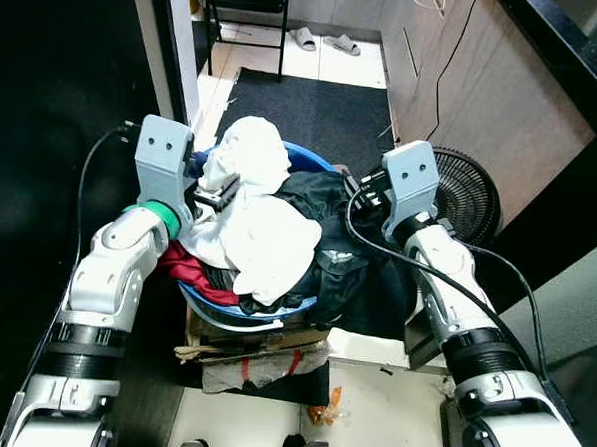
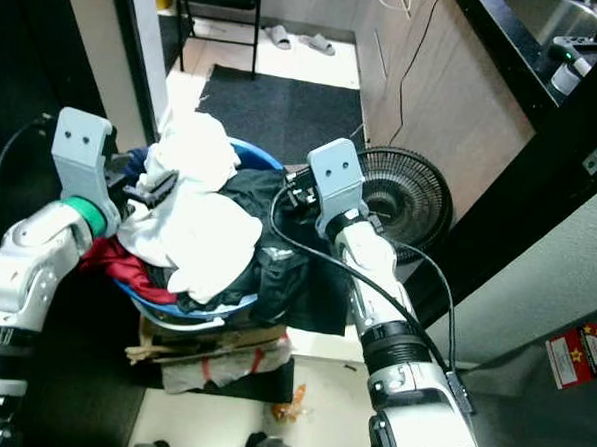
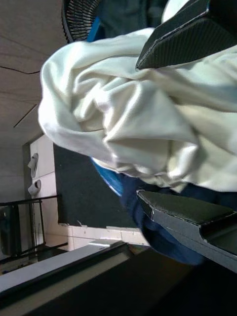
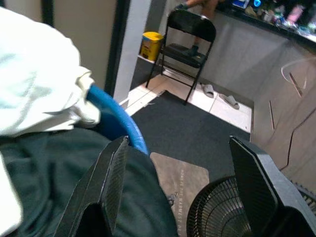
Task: Clothes washing
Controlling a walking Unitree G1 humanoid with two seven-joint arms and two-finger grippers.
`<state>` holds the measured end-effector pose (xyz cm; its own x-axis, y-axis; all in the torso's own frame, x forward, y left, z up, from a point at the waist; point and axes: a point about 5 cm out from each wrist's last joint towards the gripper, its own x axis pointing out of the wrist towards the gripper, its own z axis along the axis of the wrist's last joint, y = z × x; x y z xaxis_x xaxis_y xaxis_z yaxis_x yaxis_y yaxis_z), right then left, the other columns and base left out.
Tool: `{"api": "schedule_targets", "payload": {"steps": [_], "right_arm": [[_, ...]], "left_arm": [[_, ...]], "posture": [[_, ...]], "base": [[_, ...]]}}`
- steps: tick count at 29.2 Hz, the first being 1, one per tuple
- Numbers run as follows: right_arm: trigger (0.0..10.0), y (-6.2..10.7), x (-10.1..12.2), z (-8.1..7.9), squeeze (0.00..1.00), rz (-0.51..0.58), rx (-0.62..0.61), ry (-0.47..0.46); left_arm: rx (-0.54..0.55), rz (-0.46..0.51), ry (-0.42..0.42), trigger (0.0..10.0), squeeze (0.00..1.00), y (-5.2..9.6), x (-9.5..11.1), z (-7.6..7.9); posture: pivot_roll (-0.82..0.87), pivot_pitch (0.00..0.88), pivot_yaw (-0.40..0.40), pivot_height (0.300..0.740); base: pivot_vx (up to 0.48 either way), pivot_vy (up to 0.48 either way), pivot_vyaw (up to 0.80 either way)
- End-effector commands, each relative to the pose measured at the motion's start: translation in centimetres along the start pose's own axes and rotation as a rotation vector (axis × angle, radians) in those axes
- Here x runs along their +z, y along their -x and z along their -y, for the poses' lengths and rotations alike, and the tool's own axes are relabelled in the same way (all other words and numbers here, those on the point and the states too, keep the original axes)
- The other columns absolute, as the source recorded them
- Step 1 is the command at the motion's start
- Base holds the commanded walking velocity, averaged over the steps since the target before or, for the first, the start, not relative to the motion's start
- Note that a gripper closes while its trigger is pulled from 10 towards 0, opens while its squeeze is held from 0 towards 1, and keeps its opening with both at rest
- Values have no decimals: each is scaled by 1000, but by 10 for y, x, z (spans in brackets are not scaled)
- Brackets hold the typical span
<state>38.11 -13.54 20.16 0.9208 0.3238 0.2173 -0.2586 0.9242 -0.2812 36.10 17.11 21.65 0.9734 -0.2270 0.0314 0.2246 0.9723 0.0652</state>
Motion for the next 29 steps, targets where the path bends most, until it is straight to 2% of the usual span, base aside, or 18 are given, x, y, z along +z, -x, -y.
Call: {"api": "schedule_targets", "payload": {"steps": [1, 3, 6, 7, 11, 22, 25, 27, 28, 29], "right_arm": [[10000, 0, -2, 4, 0, -12, -20, -16], [10000, -5, -2, 8, 0, -23, -41, -39], [10000, -5, -2, 8, 0, -23, -41, -39], [10000, -11, 3, 11, 0, -19, -54, -41], [10000, -13, 6, 12, 0, -8, -59, -40], [10000, -12, 6, 13, 0, -5, -61, -38], [10000, -5, 4, 23, 0, 1, -92, -21], [10000, -5, 4, 23, 0, 1, -92, -21], [10000, -1, 4, 30, 0, 10, -111, -9], [10000, -1, 4, 30, 0, 10, -111, -9]], "left_arm": [[6, 0, -11, 10000, 0, -1, -1, -1], [-13, -2, -22, 10000, 0, -13, 2, 6], [-13, -2, -22, 10000, 0, -13, 2, 6], [2, -20, -13, 10000, 0, -24, 3, 7], [-24, -26, 4, 10000, 0, -34, 9, 12], [-56, -33, 14, 10000, 0, -39, 11, 17], [-48, -96, 38, 10000, 0, -39, -7, 8], [-48, -96, 38, 10000, 0, -39, -7, 8], [-42, -116, 34, 7490, 0, -37, -14, 3], [-42, -116, 34, 7490, 0, -37, -14, 3]], "posture": [[29, 102, -27, 740], [31, 106, -26, 740], [31, 106, -26, 740], [28, 107, -23, 740], [22, 108, -15, 740], [10, 114, -3, 740], [-22, 137, 15, 740], [-22, 137, 15, 740], [-28, 145, 21, 740], [-28, 145, 21, 740]], "base": [[0, 0, 0], [0, 0, 0], [0, 0, 0], [0, 0, 0], [0, 0, 0], [0, 0, 0], [0, 0, 0], [0, 0, 0], [0, 0, 0], [0, 0, 0]]}}
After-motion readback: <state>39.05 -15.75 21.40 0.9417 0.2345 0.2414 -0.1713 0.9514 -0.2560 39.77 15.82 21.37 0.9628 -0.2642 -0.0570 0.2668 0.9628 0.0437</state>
